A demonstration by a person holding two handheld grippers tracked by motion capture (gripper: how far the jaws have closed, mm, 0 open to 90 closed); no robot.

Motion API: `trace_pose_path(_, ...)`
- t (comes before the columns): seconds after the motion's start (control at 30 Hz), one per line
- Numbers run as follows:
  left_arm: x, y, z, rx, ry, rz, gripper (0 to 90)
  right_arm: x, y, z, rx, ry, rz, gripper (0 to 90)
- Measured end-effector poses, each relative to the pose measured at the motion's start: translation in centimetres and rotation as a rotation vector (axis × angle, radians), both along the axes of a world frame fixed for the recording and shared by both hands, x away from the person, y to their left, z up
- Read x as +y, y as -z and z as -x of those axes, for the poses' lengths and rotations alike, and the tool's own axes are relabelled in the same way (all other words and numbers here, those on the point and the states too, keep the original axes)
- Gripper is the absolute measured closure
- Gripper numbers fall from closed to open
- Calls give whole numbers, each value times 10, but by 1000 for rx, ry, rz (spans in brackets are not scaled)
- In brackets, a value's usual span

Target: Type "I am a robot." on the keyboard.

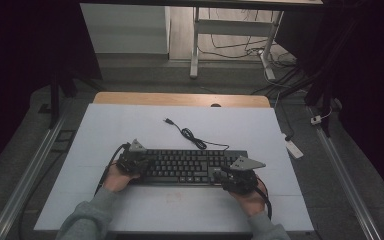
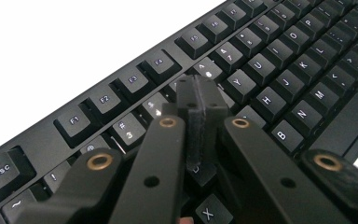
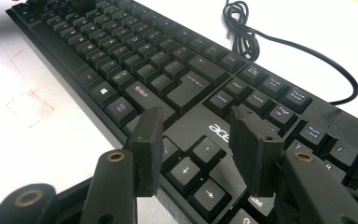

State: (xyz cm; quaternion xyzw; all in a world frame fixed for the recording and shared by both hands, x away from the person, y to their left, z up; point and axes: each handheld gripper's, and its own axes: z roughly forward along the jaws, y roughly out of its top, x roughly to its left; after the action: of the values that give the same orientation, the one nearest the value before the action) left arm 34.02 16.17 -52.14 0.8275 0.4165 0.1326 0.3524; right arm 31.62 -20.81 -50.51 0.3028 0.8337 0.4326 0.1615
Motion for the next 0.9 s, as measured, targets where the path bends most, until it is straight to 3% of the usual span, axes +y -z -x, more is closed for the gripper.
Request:
trace_pose_path(0.43, 0, 1, 0, -1, 2, -7, 890, 0, 0, 0, -1, 2, 0, 551)
trace_pose_path(0.53, 1, -2, 2, -15, -1, 11, 881, -1, -1, 0, -1, 2, 1, 551)
trace_pose_path(0.7, 6, -8, 5, -34, -5, 62, 783, -1, -1, 0, -3, 4, -3, 551)
trace_pose_path(0.9, 9, -14, 9, -54, 2, 88, 638, -2, -2, 1, -3, 5, -2, 551)
